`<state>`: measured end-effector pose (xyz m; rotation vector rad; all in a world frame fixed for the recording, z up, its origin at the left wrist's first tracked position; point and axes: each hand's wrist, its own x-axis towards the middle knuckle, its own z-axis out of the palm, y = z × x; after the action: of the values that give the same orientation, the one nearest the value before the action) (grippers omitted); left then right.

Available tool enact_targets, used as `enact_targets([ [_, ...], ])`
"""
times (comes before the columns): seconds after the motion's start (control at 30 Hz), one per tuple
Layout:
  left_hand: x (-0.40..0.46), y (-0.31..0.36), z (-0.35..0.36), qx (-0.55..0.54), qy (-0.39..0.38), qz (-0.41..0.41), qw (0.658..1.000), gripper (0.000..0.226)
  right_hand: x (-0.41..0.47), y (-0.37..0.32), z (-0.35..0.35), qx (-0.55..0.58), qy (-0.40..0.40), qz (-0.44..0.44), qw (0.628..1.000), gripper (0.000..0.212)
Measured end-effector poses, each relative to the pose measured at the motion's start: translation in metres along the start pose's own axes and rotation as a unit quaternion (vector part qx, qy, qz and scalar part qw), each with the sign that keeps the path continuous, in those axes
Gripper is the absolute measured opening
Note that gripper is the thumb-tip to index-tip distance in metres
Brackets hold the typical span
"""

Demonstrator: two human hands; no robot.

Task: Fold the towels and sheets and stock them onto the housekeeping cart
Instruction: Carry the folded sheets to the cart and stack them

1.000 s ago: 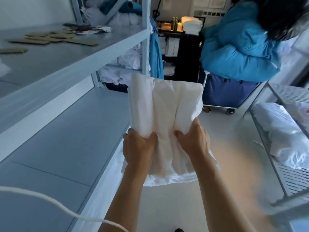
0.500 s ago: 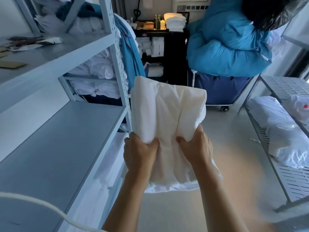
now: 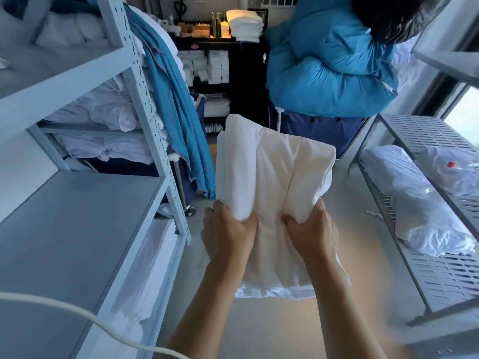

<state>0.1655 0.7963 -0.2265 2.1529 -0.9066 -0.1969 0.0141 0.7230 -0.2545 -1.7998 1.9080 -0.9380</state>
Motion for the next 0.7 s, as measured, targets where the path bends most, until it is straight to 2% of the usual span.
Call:
enact_targets([
  [0.27, 0.112, 0.021, 0.056, 0.009, -0.021, 0.050, 0.998, 0.069, 0.084, -0.036, 0.048, -0.026, 0.051, 0.036, 0.998, 0.058],
  [0.5, 0.214, 0.021, 0.080, -0.025, -0.077, 0.035, 0.996, 0.075, 0.146, -0.088, 0.094, -0.057, 0.069, 0.049, 0.995, 0.062],
  [0.7, 0.280, 0.027, 0.089, -0.031, -0.086, 0.047, 0.995, 0.076, 0.189, -0.120, 0.124, -0.062, 0.070, 0.057, 0.994, 0.064],
])
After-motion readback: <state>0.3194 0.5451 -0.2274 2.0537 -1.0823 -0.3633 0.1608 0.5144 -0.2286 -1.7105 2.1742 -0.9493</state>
